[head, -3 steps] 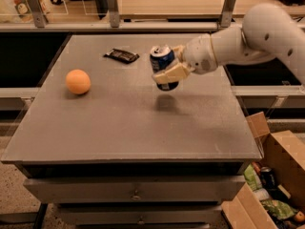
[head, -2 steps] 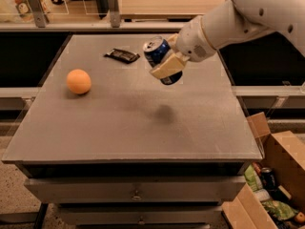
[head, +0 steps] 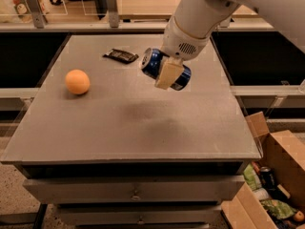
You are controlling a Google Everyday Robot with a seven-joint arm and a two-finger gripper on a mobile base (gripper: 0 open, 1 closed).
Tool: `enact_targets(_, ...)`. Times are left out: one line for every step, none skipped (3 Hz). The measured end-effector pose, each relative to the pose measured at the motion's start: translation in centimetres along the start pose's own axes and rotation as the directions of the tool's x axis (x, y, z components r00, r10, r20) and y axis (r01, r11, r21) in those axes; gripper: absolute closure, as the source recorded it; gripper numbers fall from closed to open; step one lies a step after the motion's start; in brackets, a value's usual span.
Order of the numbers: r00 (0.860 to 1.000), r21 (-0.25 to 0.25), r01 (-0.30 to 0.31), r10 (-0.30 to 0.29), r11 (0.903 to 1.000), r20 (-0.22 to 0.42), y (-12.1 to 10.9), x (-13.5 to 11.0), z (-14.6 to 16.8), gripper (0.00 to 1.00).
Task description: Knock pepsi can over
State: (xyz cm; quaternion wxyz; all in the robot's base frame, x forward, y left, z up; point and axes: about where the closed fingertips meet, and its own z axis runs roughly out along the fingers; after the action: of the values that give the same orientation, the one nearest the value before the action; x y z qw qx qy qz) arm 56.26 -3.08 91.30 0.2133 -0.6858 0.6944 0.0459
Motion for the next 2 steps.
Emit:
enact_targets(0.978, -0.015, 0.028, -0.03, 0.9995, -0.207, 0.0, 4.9, 0.6, 1.0)
enact_targets(0.938, -0.042, 0.03, -0.042, 0.9987, -0.344, -0.2, 9.1, 1.1, 0.82)
